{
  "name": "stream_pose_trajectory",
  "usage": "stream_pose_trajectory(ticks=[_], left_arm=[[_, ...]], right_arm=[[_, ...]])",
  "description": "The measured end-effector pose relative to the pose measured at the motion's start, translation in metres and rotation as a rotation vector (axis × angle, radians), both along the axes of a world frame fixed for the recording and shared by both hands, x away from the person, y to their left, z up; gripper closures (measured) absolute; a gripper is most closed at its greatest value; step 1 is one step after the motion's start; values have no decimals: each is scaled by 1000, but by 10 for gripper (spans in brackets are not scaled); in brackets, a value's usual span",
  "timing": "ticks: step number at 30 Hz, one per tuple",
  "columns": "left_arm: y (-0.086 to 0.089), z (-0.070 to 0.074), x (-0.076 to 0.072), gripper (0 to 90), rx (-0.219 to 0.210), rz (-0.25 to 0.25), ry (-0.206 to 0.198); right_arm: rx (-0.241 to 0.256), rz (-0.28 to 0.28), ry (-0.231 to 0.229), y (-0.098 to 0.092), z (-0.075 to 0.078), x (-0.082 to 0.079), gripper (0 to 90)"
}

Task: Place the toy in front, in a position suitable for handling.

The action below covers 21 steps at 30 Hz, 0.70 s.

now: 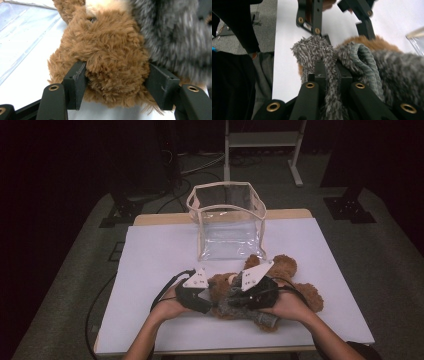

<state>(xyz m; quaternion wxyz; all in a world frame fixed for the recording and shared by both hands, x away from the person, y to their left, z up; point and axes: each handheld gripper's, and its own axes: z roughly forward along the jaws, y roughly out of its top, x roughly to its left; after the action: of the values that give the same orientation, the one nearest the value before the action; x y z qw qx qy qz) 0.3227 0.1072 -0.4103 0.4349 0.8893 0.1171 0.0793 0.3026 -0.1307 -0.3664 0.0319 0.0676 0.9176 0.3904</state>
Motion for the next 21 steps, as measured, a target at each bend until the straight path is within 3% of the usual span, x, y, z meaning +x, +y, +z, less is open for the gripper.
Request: stream_pose_trajectory(ticks=[5,8,9,14,16,21], left_arm=[[0,2,-1,363,8,4,-6],[2,5,-1,359,9,9,-14],[4,9,-2,345,8,15,-22],[3,9,-3,315,13,21,-18],[-5,6,-7,330,28,1,-15],[-5,6,-10,339,46,-22,-31]], right_arm=[[54,-72,-41,-16,19,10,818],[76,-98,-44,-20,22,16,818],[100,-131,-19,-26,21,22,818],[104,-95,28,-27,10,15,819],[104,-94,20,-27,13,11,819],[123,-124,-16,-35,30,15,819]])
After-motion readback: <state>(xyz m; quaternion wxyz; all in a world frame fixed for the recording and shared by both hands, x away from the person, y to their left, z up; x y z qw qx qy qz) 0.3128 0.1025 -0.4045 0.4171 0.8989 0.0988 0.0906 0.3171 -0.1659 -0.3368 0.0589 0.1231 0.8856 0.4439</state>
